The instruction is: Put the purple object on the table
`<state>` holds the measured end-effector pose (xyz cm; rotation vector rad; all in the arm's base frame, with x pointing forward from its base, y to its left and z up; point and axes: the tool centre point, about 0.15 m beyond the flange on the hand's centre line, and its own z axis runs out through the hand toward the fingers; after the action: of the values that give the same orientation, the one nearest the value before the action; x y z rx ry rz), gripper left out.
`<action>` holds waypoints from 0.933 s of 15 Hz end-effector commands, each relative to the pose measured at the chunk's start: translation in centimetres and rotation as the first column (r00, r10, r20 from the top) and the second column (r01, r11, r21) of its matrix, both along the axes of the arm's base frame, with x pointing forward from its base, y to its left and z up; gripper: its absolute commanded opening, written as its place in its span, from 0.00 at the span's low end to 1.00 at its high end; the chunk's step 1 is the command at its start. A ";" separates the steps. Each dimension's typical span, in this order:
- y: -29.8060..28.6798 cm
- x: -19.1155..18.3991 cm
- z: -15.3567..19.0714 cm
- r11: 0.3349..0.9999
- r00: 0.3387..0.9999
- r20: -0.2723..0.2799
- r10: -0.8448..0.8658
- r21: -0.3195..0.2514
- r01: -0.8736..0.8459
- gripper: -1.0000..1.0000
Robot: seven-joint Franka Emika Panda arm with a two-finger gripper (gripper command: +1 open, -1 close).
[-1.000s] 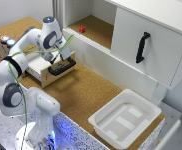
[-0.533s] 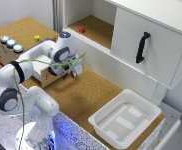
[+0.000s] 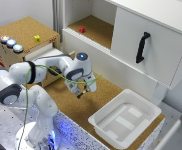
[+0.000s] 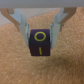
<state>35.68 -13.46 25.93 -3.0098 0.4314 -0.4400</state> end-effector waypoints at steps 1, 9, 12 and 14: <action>-3.4 10.1 -3.4 0.992 0.971 -0.203 0.122 0.038 -0.117 0.00; 0.7 6.0 -2.1 0.981 0.958 -0.212 0.194 0.024 -0.194 1.00; 3.3 2.5 1.8 0.978 0.968 -0.138 0.208 -0.002 -0.210 1.00; 5.6 0.5 4.5 0.976 0.972 -0.091 0.215 -0.020 -0.218 1.00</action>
<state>42.12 -12.43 23.67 -3.0940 0.1549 -0.0973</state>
